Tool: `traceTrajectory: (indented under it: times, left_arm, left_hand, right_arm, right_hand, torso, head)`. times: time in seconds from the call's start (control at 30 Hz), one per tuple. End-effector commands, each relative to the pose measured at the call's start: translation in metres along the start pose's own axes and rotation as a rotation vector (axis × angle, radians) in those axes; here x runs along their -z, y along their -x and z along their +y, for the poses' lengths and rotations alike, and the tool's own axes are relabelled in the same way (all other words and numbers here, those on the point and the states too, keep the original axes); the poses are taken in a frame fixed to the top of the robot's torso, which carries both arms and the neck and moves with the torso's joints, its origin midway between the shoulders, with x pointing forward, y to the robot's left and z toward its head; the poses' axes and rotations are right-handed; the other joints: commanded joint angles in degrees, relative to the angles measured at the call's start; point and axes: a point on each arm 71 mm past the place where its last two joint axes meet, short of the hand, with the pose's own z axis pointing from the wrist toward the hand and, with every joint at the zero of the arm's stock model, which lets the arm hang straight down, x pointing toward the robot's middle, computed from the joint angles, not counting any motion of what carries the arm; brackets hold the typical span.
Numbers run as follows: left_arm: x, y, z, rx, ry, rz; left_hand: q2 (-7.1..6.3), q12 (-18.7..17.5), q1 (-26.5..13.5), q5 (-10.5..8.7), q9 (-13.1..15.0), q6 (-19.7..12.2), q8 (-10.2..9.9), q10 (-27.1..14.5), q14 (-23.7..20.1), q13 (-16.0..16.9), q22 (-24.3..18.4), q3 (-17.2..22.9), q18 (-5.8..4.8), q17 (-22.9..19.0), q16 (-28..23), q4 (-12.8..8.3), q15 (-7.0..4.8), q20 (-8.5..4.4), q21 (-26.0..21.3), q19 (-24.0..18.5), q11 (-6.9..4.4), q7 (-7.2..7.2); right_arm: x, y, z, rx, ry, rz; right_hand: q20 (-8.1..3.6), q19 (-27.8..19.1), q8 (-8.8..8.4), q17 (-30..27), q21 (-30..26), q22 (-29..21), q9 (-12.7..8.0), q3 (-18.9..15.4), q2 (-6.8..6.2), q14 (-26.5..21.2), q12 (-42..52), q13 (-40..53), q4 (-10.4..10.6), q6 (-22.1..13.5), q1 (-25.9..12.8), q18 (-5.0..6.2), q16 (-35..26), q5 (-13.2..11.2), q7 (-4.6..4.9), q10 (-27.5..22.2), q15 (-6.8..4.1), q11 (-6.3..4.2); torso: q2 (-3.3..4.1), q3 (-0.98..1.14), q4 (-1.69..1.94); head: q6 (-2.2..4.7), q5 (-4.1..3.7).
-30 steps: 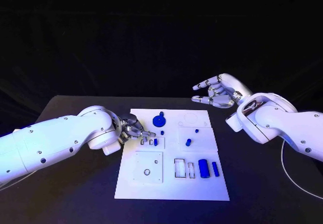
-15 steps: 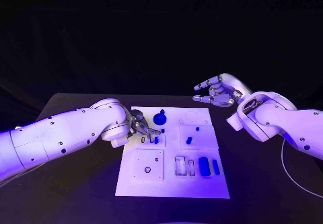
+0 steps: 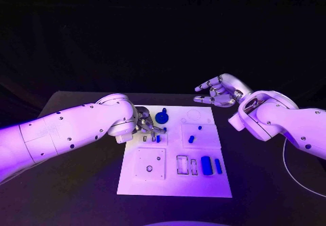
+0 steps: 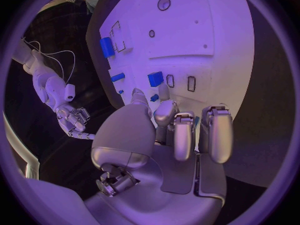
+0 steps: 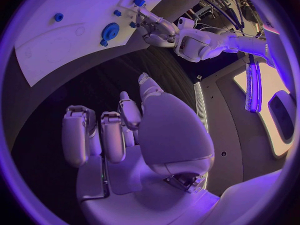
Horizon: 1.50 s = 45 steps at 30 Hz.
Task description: Assemble the parts on the task board
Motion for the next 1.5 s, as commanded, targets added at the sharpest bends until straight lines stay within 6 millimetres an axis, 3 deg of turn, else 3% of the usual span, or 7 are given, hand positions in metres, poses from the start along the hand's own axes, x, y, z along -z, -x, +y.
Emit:
traceTrajectory:
  times: [0.03,0.87,1.5]
  left_arm:
    - [0.000,-0.001,0.000,-0.047,0.032,0.030]
    - [-0.007,-0.007,-0.008,-0.102,0.051,0.077]
    - [-0.011,-0.007,-0.010,-0.113,0.067,0.088]
  left_hand:
    - [0.21,0.3,0.1,-0.34,0.2,-0.3,0.3,0.3,6.0,0.1,8.1,-0.3,-1.18,15.1,0.2,-0.1,-0.30,-0.44,0.4,2.9,-0.11,-0.09]
    - [1.21,0.8,2.8,-0.26,2.2,-1.0,1.6,0.6,6.0,0.8,8.8,-0.3,-1.31,15.1,0.2,-0.6,-0.41,-0.54,0.8,3.2,-0.25,-0.25]
    - [3.65,0.8,7.5,-0.15,4.2,-2.0,2.4,0.6,6.0,1.0,9.1,2.7,-1.35,15.1,0.2,-2.1,-0.40,-0.49,0.9,3.2,-0.28,-0.29]
  right_arm:
    - [0.000,-0.003,0.000,0.012,-0.002,0.026]
    - [0.000,-0.005,0.000,0.012,-0.002,0.043]
    - [0.001,-0.007,0.002,0.011,0.003,0.062]
  right_hand:
    - [-0.05,-0.3,0.09,9.3,-0.3,-0.1,0.0,-0.4,-0.01,4.7,-0.1,0.0,-0.1,0.4,-0.4,0.38,-0.3,-0.1,0.08,-0.1,-0.13,-0.11]
    - [-0.07,-0.3,0.08,9.2,-0.3,-0.1,0.0,-0.5,0.09,4.6,0.0,0.0,-0.1,0.4,-0.4,0.38,-0.4,0.0,0.06,-0.1,-0.15,-0.14]
    - [-0.07,-0.3,0.08,9.2,-0.3,-0.1,0.0,-0.5,0.09,4.6,0.0,0.0,-0.1,0.4,-0.4,0.38,-0.4,0.0,0.06,-0.1,-0.15,-0.14]
  torso:
    - [-0.06,-0.01,0.07]
    - [0.02,0.01,0.06]
    - [-0.03,0.07,0.04]
  head:
    - [-0.28,-0.08]
    - [-1.00,-0.14]
    - [-1.52,-0.20]
